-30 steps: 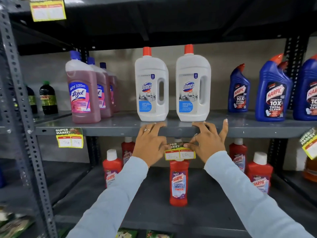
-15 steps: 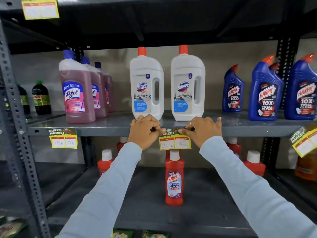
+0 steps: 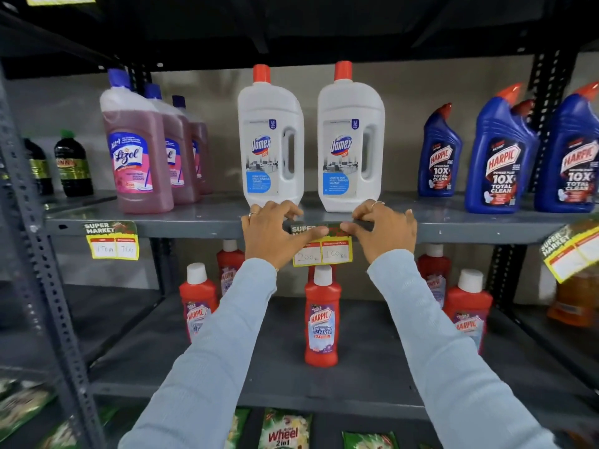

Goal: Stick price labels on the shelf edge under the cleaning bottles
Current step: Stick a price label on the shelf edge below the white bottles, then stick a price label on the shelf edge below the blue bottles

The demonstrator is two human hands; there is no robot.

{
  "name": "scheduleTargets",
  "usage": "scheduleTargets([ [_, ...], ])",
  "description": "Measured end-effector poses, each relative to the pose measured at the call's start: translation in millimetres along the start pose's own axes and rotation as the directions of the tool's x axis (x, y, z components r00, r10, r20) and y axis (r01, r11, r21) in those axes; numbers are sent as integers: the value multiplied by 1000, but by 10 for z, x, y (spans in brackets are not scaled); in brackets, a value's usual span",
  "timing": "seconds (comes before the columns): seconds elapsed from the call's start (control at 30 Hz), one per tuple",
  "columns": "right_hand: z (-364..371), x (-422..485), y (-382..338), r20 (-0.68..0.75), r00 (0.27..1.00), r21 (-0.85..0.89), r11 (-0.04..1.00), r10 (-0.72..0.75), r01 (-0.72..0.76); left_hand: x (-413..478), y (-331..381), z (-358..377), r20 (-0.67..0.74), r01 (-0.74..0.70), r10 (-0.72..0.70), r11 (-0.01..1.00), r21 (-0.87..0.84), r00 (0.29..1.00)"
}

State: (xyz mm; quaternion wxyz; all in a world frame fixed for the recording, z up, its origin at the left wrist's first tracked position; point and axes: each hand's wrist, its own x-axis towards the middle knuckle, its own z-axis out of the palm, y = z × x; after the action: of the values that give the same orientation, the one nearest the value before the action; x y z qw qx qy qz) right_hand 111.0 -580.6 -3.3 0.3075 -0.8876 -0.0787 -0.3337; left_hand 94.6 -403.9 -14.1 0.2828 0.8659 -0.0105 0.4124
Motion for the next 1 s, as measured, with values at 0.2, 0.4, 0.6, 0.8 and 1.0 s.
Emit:
scheduleTargets([
  [0.2,15,5,65,-7,999,-3,999,-40,40,27,198,31,-64,163,-160,986,44,985],
  [0.4,-71,-32,100,72,990,-73,990,-118,123,72,455,-52,1,249,-254,951,185,967],
  [0.6,-639,-195,512,226,948,280,947,-226,159,-422,511,-39,32,132,-139,978,159,990],
  [0.8,-1423,-193,1324,118,959,83,965,-257,249,-991,1039,302,22,-166,165,969,185,986],
  [1.0,-2022,181,2075,165,984,-218,971,-65,101,-933,1976,858,154,-347,327,929,129,932],
])
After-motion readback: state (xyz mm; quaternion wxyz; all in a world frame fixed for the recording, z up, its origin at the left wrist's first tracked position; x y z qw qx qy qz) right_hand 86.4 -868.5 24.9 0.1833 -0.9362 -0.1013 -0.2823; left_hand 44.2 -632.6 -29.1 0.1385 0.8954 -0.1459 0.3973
